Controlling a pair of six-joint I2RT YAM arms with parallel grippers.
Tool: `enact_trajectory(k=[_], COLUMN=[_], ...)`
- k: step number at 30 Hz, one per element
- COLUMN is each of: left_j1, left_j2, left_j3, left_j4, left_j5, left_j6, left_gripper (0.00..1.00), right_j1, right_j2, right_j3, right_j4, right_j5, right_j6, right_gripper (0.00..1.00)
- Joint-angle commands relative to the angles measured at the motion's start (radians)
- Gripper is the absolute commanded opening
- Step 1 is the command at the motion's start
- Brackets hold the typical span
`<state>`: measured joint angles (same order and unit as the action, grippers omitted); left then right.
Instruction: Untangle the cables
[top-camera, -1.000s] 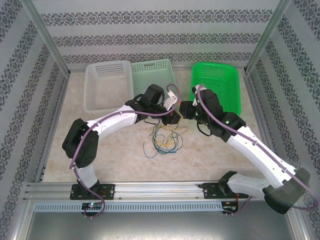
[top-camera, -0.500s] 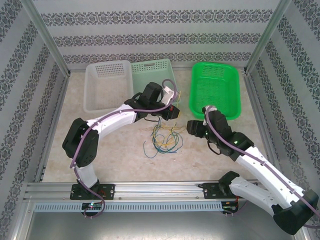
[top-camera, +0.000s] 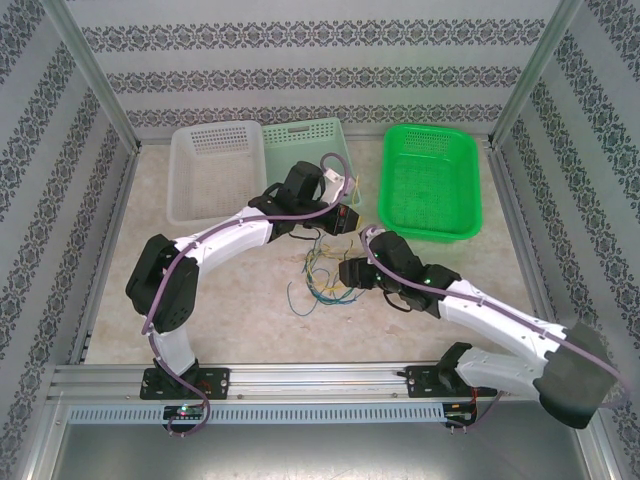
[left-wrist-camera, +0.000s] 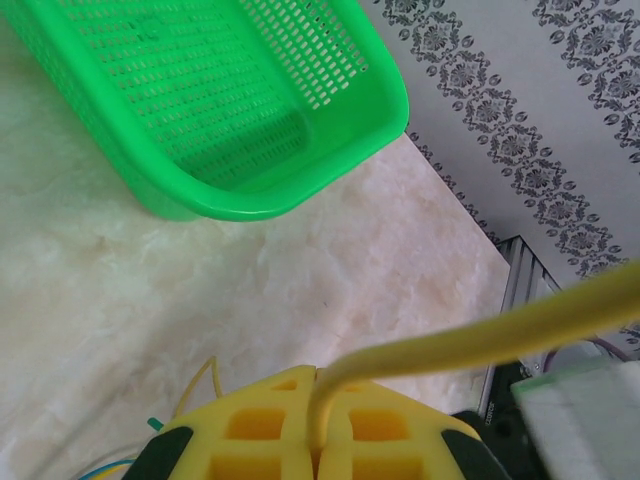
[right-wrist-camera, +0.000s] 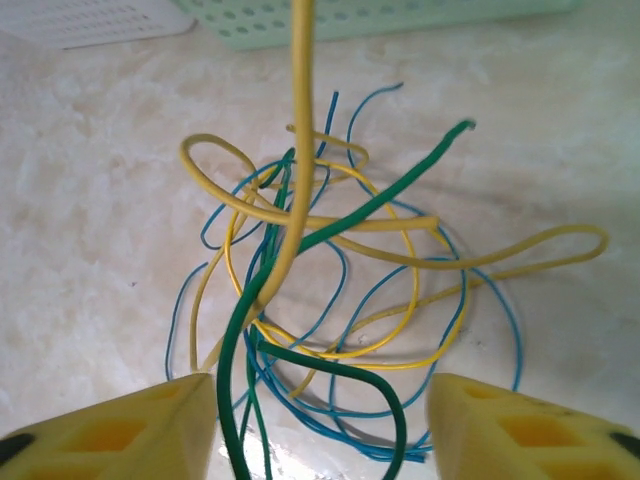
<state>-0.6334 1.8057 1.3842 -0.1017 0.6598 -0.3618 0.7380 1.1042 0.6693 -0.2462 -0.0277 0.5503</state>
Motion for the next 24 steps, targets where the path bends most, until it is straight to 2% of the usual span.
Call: enact_trajectory(k=[1,3,5,9,17,24], left_j1=[0.015,0.023,0.035,0.086,0.125,0.17], left_j2=[-0.013,-0.02,-0.028,-0.06,-0.126,-0.205], left_j3=[0.037,0.041,0.049,0.071,0.091,0.085], left_j4=[0.05,0.05,0.044,0.051,0.12,0.138], left_j5=[-0.005,-0.009,-0.014,-0.029,0.021,-0.023], left_j6=[-0.028,-0.033,-0.029,-0.04,-0.112,-0.146], left_gripper=[0.0,0.0,0.0,0.0,0.0,0.0], right_j1=[0.013,0.013,0.013,0.009,-0.003,-0.015], right_j2=[0.044,0.066,0.062,0.05,0.147,0.184], right_j3=[0.022,0.036,0.031,-0.014,-0.056,-0.063], right_j4=[0.018,-0.032,-0.046,-0.036,-0.025,-0.02], right_j5=[-0.033,-0.019,-0.019,-0.021,-0.022,-0.02], right_j6=[-0.017,-0.032,-0.04,-0.014,0.083,0.082], right_gripper=[0.47,0.28,0.14,0.0,0.0,0.0])
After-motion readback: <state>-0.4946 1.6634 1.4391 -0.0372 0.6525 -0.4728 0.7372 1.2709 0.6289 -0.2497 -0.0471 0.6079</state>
